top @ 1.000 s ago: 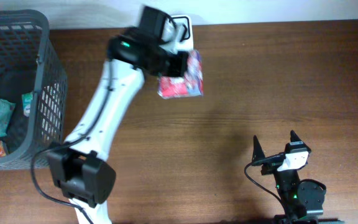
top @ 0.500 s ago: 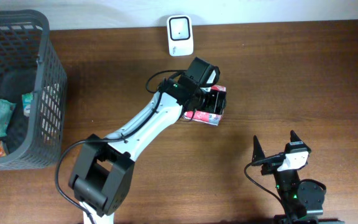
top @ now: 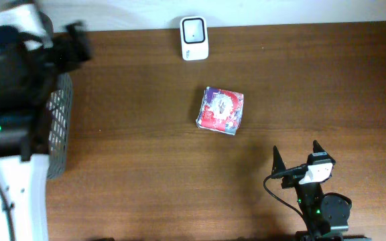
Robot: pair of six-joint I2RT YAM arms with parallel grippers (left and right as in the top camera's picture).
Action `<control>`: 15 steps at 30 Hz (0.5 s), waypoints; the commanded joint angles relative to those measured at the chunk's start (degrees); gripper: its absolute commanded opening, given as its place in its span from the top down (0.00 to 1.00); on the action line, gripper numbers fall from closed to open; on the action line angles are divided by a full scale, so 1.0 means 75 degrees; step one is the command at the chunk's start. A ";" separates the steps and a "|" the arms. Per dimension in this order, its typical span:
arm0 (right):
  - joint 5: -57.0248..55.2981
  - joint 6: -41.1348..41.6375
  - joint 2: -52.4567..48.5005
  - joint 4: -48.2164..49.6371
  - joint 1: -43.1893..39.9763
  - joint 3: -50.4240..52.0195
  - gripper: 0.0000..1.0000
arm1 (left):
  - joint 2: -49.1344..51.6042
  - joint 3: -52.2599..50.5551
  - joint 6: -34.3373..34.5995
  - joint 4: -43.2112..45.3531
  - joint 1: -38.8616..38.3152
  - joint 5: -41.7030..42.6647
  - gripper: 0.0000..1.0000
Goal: Scan the item barcode
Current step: 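Reach the left gripper into the basket and grasp the green wipes pack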
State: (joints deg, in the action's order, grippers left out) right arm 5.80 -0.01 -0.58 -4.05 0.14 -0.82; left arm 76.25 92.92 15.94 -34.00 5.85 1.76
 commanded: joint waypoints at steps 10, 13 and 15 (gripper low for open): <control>-0.0064 -0.0020 0.0050 -0.0006 -0.0026 0.0067 0.01 | 0.1571 0.0073 -0.3346 -0.0924 0.3165 -0.1641 0.20; -0.0064 -0.0023 0.0050 -0.0009 -0.0026 0.0067 0.01 | 0.2509 0.0073 -0.3544 -0.1148 0.3165 -0.1638 0.18; -0.0064 -0.0023 0.0050 -0.0009 -0.0026 0.0067 0.01 | 0.3142 0.0073 -0.3538 -0.1370 0.3150 -0.1606 0.18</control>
State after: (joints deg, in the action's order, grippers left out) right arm 5.80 -0.05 -0.58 -4.05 0.14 -0.82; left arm 95.50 93.23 -8.91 -43.22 29.43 -10.02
